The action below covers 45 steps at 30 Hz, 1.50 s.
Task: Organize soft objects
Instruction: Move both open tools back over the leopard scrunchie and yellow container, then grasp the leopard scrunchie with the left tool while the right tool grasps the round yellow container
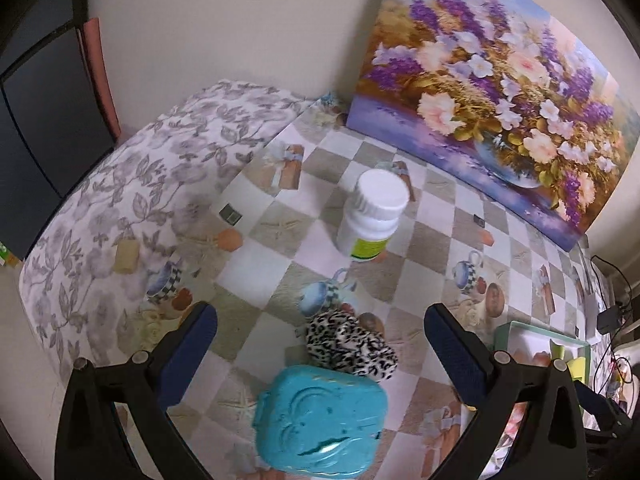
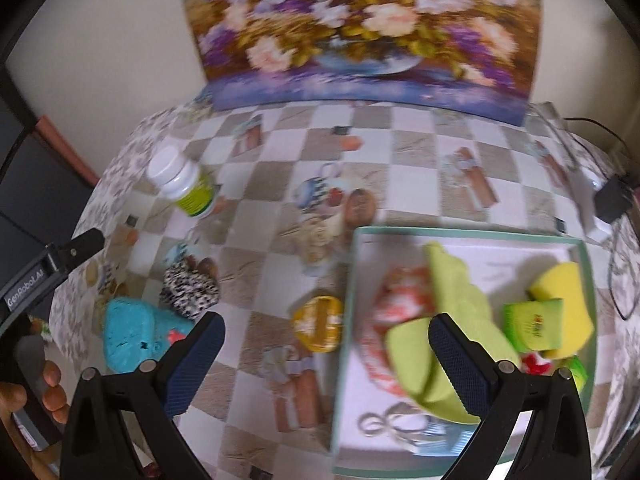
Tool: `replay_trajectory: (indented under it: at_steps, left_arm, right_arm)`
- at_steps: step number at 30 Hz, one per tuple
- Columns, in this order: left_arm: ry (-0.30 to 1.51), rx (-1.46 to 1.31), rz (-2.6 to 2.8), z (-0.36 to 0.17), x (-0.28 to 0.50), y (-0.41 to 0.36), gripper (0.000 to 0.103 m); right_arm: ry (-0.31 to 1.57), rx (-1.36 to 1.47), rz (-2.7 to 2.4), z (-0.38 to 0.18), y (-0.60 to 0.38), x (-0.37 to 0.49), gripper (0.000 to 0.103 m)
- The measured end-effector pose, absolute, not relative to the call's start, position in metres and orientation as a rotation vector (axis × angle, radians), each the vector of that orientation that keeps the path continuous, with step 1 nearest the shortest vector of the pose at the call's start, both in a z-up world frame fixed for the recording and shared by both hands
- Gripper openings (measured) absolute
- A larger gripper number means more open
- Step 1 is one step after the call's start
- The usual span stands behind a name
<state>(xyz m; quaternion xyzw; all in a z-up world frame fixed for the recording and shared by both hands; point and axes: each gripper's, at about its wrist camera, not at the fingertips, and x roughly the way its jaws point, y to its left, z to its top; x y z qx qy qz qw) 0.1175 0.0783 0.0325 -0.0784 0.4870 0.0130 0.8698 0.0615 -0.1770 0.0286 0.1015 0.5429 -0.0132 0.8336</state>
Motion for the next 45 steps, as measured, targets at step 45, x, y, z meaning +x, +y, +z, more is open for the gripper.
replay_trajectory:
  at_steps: [45]
  left_arm:
    - [1.594,0.078,-0.278,-0.073,0.188,0.02,0.085]
  right_arm:
    - [1.365,0.278,0.079,-0.062,-0.15,0.097,0.078]
